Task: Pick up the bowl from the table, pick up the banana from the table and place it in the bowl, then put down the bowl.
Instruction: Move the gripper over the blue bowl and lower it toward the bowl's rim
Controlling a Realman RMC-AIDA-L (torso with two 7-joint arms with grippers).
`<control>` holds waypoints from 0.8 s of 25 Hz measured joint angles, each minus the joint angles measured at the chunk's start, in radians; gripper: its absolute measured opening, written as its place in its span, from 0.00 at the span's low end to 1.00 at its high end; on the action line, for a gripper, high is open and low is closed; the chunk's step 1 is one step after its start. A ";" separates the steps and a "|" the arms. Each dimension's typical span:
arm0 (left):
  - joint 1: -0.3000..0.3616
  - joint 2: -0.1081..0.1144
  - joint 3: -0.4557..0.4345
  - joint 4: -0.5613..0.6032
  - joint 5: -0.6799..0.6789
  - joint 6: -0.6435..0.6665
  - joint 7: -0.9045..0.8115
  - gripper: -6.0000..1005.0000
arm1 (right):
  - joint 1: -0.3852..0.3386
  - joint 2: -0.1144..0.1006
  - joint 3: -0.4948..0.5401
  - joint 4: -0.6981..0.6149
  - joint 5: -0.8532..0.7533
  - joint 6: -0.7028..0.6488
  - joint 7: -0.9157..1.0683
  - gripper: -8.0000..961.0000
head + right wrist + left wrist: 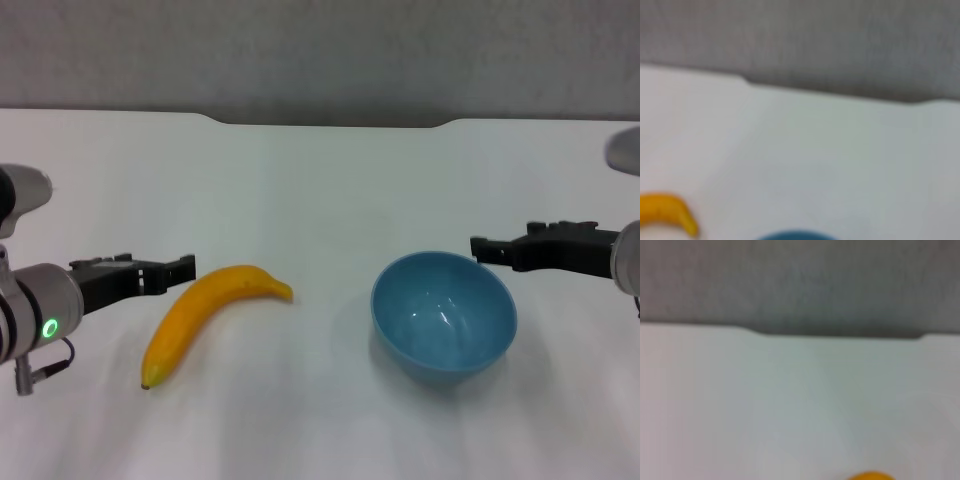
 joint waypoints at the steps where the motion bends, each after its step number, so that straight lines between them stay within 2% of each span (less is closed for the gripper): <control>1: -0.014 -0.001 -0.022 0.001 -0.003 -0.043 0.012 0.88 | 0.027 0.003 0.015 0.000 -0.042 0.055 0.027 0.92; 5: -0.083 -0.002 -0.088 0.030 0.037 -0.173 0.029 0.88 | 0.109 0.011 0.019 0.010 -0.228 0.179 0.145 0.92; 10: -0.151 -0.004 -0.134 0.087 0.107 -0.254 0.023 0.88 | 0.167 0.012 0.017 -0.003 -0.344 0.259 0.226 0.92; 16: -0.172 -0.007 -0.136 0.153 0.143 -0.243 0.016 0.88 | 0.168 0.013 0.027 -0.087 -0.353 0.184 0.242 0.92; 20: -0.186 -0.006 -0.137 0.188 0.144 -0.237 0.014 0.88 | 0.231 0.017 0.018 -0.221 -0.341 0.162 0.263 0.92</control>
